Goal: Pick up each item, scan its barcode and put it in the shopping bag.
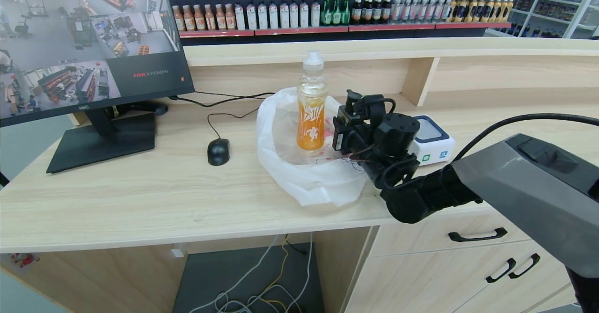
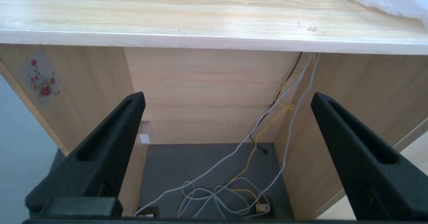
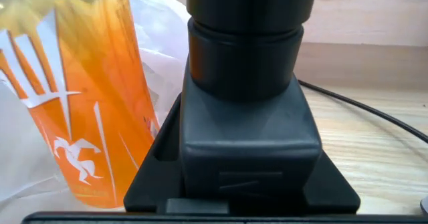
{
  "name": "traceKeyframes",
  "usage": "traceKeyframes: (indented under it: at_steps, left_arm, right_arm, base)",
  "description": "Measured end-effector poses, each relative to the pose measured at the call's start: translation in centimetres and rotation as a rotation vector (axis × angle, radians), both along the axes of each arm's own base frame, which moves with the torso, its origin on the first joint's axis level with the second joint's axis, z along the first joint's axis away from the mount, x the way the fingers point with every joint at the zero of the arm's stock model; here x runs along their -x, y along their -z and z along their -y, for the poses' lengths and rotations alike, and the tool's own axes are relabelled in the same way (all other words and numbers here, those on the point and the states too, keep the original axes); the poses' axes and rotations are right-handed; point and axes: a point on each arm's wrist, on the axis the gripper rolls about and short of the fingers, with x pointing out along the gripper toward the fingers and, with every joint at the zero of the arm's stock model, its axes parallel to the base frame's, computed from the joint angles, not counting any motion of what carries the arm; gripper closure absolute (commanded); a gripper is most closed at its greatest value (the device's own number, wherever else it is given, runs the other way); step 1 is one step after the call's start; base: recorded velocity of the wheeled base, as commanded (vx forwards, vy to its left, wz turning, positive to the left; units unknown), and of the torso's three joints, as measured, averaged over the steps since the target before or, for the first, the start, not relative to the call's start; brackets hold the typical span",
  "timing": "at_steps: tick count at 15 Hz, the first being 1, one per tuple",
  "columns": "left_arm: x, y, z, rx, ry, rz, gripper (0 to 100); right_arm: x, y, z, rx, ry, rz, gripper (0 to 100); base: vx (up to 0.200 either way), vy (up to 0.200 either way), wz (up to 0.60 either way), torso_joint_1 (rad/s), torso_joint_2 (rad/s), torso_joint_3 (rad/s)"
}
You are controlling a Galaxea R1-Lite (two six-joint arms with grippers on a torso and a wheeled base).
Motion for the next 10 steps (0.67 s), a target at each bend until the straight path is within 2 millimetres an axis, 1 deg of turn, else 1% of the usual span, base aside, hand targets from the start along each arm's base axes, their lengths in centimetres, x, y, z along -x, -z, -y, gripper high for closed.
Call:
traceKeyframes:
  at_steps: [6,10]
  left_arm:
    - [0.0,0.0,0.0,-0.002,0.0,-0.001,0]
    - [0.0,0.0,0.0,-0.001,0.0,0.0,0]
  right_arm:
    - [-0.2,1.2,-0.2,0.011,-0.003,-0.021,100]
    - [-0.2,1.6,-0.4,0.013,-0.008,-0.028,100]
  base:
    - [0.0,0.0,0.0,0.0,0.0,0.0]
    - [0.0,0.0,0.0,0.0,0.0,0.0]
